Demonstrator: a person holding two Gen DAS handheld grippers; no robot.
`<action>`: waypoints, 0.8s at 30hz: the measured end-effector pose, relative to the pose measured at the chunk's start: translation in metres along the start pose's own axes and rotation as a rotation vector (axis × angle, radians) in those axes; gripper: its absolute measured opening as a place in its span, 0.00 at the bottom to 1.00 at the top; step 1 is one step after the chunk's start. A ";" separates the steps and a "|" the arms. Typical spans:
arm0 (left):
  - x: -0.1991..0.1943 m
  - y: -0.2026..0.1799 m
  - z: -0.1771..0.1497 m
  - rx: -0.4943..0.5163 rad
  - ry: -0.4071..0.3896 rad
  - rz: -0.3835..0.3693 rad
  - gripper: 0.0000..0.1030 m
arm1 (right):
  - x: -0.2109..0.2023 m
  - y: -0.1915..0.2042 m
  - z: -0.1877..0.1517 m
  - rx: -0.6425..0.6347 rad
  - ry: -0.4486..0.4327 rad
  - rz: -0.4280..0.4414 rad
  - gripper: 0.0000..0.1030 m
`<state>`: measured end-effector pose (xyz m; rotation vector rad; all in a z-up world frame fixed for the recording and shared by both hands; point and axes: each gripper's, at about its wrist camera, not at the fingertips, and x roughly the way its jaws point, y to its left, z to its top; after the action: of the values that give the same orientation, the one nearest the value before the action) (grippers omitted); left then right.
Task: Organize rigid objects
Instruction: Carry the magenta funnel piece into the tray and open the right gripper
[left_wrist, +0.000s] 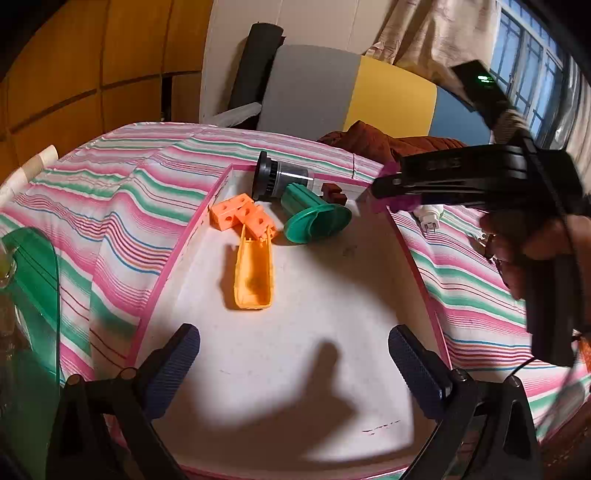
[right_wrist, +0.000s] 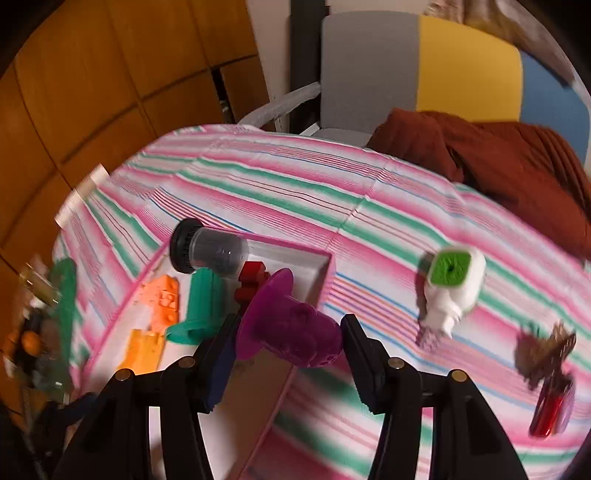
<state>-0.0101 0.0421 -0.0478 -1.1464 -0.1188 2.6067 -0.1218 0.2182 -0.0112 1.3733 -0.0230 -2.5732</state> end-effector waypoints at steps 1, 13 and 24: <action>0.000 0.001 0.000 -0.001 0.001 0.000 1.00 | 0.005 0.003 0.002 -0.013 0.006 -0.009 0.54; 0.001 0.007 -0.002 -0.024 0.010 0.005 1.00 | 0.021 -0.004 0.015 0.074 -0.006 0.003 0.54; -0.001 0.002 -0.004 -0.024 0.002 0.004 1.00 | -0.022 -0.031 -0.010 0.176 -0.092 -0.016 0.54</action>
<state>-0.0068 0.0392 -0.0499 -1.1578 -0.1481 2.6144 -0.1075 0.2542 -0.0024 1.3150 -0.2599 -2.7011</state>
